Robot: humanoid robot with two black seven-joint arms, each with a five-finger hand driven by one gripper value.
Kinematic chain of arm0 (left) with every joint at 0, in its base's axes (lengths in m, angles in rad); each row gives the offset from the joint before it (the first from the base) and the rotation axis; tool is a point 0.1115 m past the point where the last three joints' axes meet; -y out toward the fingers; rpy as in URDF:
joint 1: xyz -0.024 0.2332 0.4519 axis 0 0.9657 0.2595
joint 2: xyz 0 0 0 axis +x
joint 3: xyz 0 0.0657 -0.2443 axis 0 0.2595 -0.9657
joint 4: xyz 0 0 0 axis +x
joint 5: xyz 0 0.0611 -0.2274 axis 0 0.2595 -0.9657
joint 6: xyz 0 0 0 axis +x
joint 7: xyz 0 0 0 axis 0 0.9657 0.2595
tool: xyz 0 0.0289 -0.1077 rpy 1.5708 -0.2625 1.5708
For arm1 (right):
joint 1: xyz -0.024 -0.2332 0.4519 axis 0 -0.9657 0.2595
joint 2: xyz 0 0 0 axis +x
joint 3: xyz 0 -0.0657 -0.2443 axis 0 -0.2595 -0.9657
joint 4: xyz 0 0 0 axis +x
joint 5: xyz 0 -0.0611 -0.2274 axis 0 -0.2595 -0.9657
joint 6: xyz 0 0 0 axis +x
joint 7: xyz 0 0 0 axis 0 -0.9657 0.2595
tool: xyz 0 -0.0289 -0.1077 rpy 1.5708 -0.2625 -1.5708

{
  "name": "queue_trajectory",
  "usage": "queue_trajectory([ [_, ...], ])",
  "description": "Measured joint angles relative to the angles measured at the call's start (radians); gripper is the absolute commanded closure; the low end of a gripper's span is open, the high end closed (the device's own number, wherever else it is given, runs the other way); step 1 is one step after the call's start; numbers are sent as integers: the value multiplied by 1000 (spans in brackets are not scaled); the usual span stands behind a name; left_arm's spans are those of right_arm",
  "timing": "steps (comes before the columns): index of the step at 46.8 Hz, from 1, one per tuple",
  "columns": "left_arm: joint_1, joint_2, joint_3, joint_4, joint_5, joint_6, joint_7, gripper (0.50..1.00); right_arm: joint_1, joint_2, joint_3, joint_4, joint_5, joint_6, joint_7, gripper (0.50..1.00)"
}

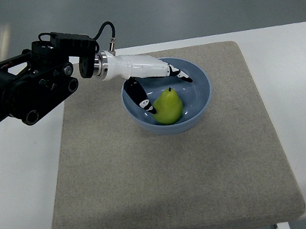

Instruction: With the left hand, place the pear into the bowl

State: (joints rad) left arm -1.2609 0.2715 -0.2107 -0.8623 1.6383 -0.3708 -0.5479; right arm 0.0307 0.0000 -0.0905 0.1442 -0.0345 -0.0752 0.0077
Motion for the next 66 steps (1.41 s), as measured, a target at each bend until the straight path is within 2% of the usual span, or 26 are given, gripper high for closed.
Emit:
queue_trajectory([
  [13, -18, 6, -23, -4, -15, 2, -1, 508, 0, 0, 0, 0, 0, 0, 0, 574],
  [25, -52, 24, -111, 32, -161, 8, -1, 508, 0, 0, 0, 0, -1, 0, 0, 574],
  [29, -71, 33, -125, 77, -202, 44, -1, 510, 0, 0, 0, 0, -1, 0, 0, 576],
  [37, -71, 29, -126, 233, -342, 170, 0, 512, 0, 0, 0, 0, -1, 0, 0, 576],
  [43, -55, 33, -112, 283, -493, 239, 9, 514, 0, 0, 0, 0, -1, 0, 0, 574],
  [56, -34, 21, -117, 466, -856, 301, 138, 514, 0, 0, 0, 0, 0, 0, 0, 576],
  [66, -3, -11, -115, 484, -1191, 391, 290, 514, 0, 0, 0, 0, 0, 0, 0, 576],
])
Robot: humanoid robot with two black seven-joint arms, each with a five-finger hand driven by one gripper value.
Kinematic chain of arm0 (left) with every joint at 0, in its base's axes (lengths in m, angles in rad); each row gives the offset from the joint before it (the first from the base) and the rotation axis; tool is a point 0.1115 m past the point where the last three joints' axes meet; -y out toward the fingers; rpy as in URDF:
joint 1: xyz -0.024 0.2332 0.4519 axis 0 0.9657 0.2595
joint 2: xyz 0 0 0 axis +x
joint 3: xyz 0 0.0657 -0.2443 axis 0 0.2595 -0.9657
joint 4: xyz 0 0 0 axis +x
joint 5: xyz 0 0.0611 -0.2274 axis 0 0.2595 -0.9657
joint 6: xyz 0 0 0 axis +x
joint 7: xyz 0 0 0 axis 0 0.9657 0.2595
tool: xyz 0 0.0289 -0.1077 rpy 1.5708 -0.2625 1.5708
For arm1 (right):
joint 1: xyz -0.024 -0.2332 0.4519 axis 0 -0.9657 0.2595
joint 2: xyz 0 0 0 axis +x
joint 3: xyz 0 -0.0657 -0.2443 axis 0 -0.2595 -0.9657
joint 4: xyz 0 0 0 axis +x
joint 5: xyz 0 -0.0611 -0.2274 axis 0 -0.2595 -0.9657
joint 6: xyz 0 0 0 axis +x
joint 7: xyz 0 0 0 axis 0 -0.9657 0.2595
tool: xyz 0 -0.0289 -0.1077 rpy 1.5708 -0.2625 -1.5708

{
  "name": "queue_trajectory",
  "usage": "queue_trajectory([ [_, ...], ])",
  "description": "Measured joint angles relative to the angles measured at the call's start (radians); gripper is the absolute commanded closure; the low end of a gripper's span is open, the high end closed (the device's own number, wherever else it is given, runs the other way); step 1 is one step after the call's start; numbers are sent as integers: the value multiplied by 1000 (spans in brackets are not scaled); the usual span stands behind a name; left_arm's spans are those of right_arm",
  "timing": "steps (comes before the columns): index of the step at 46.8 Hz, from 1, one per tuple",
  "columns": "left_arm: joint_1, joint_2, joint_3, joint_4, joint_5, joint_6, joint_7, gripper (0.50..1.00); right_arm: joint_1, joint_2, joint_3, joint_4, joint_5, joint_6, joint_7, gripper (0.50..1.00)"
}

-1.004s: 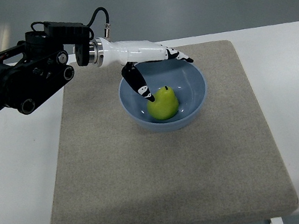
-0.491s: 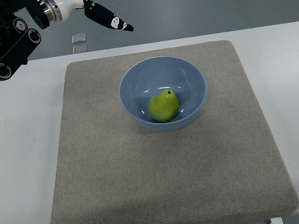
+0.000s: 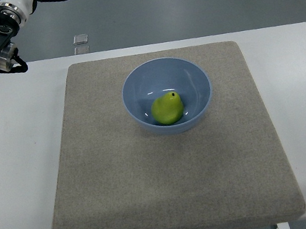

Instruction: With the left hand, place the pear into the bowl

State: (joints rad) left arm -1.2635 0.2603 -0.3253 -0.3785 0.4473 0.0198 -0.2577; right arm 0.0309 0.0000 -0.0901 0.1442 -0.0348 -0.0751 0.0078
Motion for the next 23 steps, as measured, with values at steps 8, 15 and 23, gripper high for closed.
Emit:
queue_trajectory([
  [8, 48, -52, -7, 5, -108, 93, 27, 519, 0, 0, 0, 0, 0, 0, 0, 576],
  [15, 102, -70, -12, 5, -130, 103, 9, 516, 0, 0, 0, 0, 0, 0, 0, 576],
  [23, 174, -65, -53, 1, -133, 9, -42, 516, 0, 0, 0, 0, 0, 0, 0, 574],
])
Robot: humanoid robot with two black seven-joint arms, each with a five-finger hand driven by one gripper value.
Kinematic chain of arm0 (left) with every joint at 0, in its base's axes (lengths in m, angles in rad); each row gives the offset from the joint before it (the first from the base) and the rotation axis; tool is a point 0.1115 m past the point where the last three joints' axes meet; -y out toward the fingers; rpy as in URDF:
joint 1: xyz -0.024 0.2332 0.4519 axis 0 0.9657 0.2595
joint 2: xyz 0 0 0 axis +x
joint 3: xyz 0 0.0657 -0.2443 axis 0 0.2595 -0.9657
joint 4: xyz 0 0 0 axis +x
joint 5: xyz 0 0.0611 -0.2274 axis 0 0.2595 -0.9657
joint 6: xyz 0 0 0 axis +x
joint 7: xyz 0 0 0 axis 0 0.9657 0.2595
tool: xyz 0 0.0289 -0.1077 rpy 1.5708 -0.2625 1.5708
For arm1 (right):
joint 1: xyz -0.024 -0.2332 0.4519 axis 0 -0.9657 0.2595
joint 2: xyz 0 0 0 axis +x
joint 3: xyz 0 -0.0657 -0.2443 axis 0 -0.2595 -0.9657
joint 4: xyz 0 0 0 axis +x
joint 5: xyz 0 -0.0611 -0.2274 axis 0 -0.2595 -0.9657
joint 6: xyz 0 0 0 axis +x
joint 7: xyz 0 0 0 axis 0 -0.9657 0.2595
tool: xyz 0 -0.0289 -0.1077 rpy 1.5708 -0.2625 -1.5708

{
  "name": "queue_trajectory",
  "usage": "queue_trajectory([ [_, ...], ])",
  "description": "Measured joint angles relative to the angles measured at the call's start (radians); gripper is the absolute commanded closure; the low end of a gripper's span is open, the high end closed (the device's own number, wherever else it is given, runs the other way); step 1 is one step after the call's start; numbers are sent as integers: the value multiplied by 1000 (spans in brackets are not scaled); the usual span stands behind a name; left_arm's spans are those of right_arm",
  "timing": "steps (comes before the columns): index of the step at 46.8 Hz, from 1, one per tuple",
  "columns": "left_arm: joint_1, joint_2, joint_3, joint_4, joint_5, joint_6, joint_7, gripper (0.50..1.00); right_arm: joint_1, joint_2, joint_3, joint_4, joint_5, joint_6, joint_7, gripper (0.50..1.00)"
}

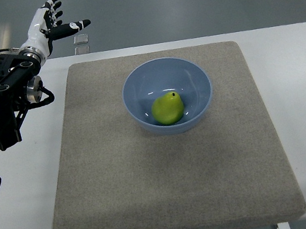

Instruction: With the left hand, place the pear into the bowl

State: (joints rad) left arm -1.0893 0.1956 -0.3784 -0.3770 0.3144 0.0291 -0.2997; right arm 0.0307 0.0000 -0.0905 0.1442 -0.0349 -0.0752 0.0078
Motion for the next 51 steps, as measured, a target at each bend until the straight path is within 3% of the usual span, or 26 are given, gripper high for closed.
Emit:
queue_trajectory([
  [7, 49, 11, -62, 3, 0, -157, -47, 512, 0, 0, 0, 0, 0, 0, 0, 574],
  [11, 73, 12, -79, 5, -1, -198, -53, 512, 0, 0, 1, 0, 0, 0, 0, 576],
  [51, 61, 8, -86, 4, -3, -196, -62, 508, 0, 0, 1, 0, 0, 0, 0, 574],
])
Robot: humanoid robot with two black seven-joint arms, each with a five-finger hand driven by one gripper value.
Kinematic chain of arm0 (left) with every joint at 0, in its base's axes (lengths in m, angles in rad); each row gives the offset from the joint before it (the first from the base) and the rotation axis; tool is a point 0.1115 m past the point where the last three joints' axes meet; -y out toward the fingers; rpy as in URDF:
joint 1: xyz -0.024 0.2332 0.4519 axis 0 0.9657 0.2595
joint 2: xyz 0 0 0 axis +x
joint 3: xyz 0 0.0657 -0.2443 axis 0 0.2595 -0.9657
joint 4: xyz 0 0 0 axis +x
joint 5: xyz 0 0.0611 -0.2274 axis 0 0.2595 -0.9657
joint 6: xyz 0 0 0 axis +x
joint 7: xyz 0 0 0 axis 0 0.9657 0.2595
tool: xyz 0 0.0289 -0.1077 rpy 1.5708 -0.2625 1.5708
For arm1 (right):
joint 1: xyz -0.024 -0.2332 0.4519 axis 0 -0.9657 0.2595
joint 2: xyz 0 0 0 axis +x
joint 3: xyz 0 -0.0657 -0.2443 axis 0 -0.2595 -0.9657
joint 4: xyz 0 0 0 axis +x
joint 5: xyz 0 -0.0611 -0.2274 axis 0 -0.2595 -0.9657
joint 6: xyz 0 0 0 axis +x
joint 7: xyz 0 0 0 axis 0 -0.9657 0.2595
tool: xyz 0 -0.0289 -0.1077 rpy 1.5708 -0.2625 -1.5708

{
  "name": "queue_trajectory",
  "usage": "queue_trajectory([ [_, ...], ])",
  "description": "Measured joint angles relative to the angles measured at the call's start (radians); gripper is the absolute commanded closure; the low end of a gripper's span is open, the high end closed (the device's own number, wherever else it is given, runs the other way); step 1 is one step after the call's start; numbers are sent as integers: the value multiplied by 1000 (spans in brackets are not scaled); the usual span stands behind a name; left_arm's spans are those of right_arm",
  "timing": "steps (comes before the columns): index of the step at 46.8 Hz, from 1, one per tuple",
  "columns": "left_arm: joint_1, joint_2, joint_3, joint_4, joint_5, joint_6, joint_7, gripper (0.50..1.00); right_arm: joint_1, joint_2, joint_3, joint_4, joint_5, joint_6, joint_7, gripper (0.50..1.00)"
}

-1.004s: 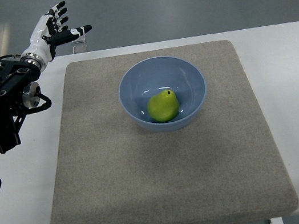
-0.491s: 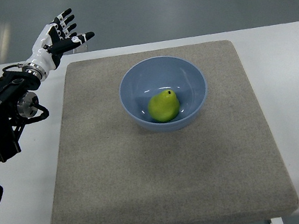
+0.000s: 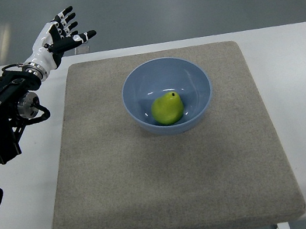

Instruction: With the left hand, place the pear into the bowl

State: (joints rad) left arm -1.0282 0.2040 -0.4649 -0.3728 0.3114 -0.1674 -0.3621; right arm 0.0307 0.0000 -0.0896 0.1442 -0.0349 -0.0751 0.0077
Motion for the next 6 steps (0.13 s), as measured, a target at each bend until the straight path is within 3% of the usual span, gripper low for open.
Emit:
queue_trajectory([
  [6, 10, 0, 1, 0, 0, -1, 0, 508, 0, 0, 1, 0, 1, 0, 0, 576],
])
